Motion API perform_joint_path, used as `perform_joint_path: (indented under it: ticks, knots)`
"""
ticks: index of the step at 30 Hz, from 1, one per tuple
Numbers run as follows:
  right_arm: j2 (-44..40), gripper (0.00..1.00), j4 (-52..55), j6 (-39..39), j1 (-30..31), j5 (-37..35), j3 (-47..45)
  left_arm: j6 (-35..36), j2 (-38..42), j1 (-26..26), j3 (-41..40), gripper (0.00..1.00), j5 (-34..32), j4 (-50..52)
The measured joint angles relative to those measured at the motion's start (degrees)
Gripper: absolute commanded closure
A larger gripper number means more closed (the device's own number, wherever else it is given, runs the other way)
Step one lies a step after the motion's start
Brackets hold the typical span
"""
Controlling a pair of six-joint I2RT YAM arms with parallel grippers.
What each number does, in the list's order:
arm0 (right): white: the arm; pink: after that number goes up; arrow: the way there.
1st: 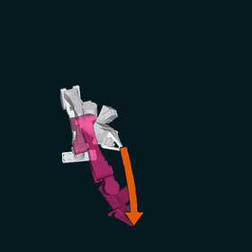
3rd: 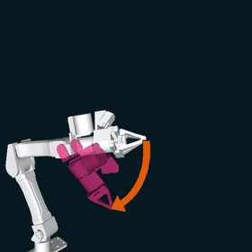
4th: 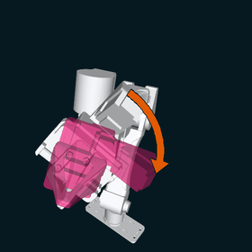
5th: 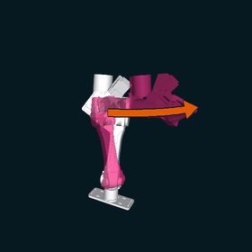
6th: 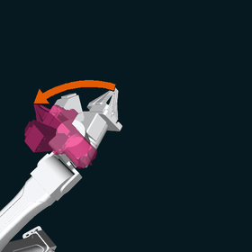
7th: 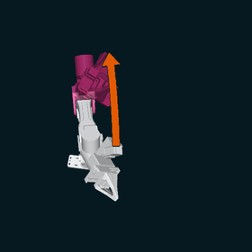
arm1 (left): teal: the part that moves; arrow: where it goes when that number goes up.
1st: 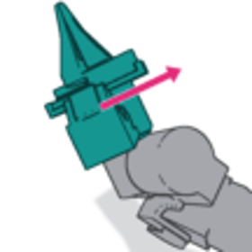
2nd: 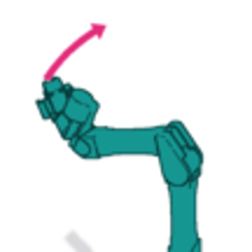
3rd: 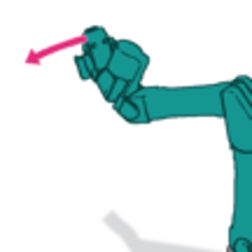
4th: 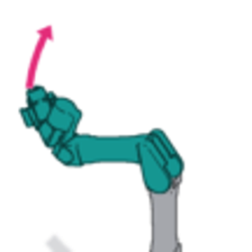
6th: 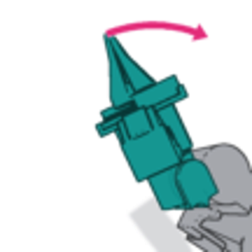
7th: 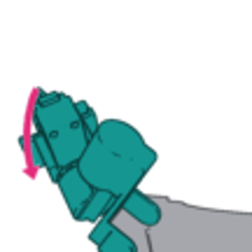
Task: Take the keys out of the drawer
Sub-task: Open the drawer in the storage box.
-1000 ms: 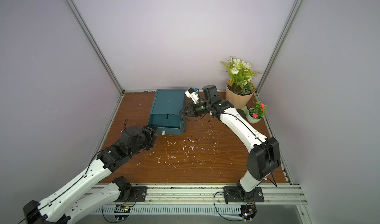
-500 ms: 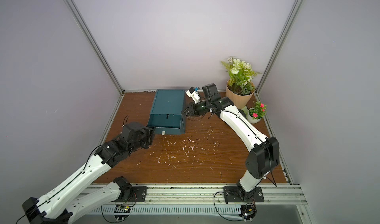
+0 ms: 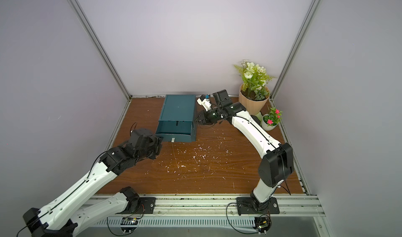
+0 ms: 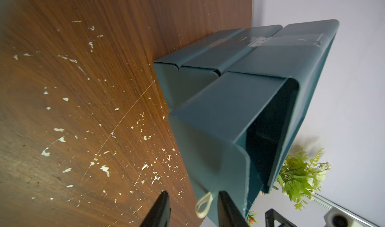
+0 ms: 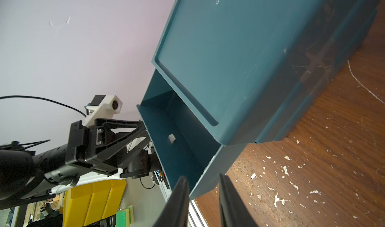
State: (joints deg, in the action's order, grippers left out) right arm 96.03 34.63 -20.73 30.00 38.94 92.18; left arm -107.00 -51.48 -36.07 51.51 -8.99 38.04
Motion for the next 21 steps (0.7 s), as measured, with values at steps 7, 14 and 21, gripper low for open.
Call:
perform_joint_path:
  ticks: [7, 14, 21]
  knots:
    - [0.3, 0.69, 0.9, 0.4, 0.0, -0.1, 2.3, 0.9, -2.0, -0.1, 5.0, 0.54, -0.2, 2.5]
    - [1.2, 0.68, 1.9, 0.9, 0.0, -0.2, 3.7, 2.5, -7.2, -0.2, 13.0, 0.44, -0.9, 1.3]
    - [1.8, 0.68, 3.4, 1.9, 0.0, -1.0, 3.8, 0.2, -8.2, -0.2, 7.1, 0.42, -0.3, 0.2]
